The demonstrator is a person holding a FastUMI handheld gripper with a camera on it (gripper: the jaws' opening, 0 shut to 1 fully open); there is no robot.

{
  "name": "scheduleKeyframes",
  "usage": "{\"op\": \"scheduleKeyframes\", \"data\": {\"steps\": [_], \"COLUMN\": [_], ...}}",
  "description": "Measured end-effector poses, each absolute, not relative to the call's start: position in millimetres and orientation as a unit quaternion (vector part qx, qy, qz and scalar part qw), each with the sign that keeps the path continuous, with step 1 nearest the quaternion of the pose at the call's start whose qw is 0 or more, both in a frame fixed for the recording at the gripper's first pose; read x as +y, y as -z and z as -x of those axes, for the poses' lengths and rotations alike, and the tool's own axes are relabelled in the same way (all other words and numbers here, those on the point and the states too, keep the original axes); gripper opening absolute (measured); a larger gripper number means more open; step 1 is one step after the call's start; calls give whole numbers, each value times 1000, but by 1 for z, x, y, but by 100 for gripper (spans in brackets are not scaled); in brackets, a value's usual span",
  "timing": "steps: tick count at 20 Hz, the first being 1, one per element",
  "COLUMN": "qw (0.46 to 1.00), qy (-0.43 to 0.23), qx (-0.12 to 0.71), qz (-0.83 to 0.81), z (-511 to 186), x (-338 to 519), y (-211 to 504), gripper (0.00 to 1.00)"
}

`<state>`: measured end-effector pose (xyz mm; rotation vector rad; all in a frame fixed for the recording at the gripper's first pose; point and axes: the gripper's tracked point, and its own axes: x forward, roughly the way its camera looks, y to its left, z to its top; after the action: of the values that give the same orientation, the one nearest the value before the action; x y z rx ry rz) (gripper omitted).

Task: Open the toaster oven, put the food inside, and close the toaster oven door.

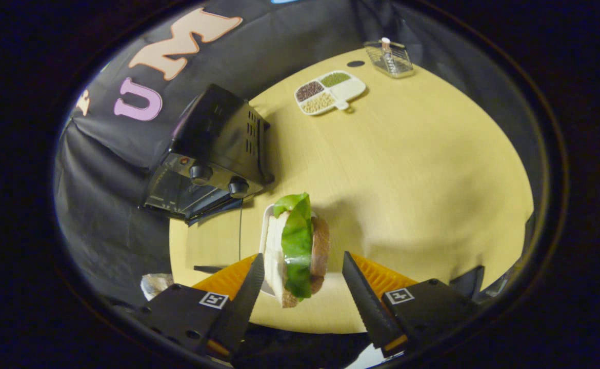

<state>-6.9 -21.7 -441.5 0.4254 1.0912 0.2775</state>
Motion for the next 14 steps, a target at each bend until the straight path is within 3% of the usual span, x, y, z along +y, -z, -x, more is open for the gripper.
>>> {"op": "scheduleKeyframes", "data": {"steps": [6, 8, 14], "qw": [808, 812, 811], "qy": [-123, -112, -112], "qx": [507, 493, 419], "qz": [-275, -291, -392], "z": [-1, -1, 7], "x": [-10, -13, 2], "y": [438, 430, 378], "gripper": [41, 32, 32]}}
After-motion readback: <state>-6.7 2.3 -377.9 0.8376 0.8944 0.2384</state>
